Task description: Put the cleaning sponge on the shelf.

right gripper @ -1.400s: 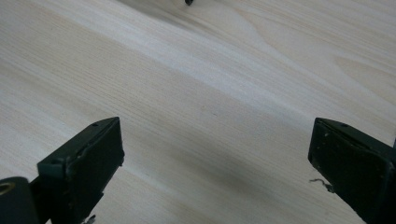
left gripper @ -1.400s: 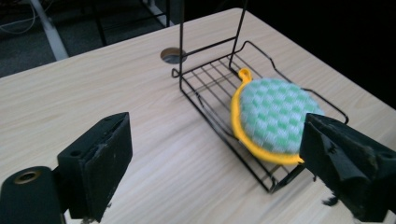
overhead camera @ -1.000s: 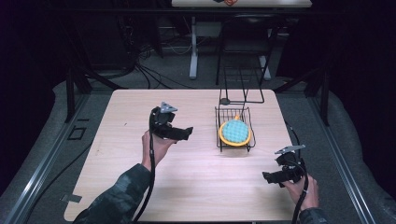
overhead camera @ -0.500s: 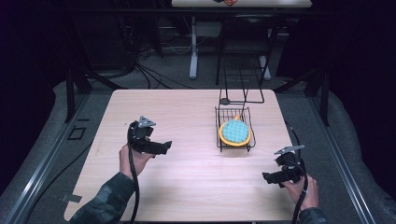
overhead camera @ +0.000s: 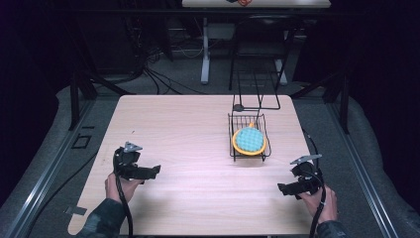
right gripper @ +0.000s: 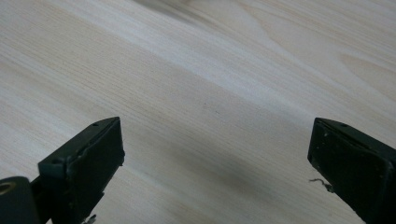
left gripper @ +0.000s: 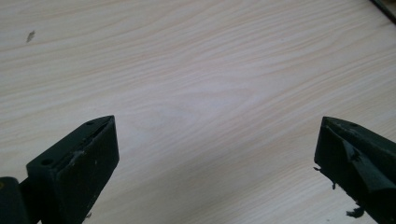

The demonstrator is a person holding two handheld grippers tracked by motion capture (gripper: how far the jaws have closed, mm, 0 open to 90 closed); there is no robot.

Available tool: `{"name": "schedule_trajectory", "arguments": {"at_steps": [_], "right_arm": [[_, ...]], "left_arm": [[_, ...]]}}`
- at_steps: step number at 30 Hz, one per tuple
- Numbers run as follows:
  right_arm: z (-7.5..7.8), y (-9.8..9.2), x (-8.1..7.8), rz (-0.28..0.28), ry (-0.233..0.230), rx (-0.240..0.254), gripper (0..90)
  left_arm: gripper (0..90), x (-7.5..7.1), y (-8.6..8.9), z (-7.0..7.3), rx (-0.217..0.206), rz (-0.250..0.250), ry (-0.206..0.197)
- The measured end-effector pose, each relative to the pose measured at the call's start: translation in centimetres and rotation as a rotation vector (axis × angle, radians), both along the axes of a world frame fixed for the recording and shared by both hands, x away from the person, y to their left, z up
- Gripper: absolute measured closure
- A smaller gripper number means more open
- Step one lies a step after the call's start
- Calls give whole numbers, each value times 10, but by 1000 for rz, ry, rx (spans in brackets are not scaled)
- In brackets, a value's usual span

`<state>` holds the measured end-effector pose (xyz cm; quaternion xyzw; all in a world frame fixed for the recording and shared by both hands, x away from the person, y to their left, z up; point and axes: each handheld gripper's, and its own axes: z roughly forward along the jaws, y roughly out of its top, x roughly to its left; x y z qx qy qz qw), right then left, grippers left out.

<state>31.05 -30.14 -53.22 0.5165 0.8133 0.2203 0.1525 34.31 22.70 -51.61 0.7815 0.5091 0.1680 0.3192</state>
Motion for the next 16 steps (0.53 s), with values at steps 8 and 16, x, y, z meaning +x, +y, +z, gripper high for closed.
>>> {"name": "schedule_trajectory", "arguments": {"at_steps": [8,16], "right_arm": [[-2,0,1,5,3,3,34],[-1,-1,1,1,7,0,34]], "left_arm": [[0,11,-2,-12,-2,-42,34],[0,15,-2,-13,-11,-57,45]]}}
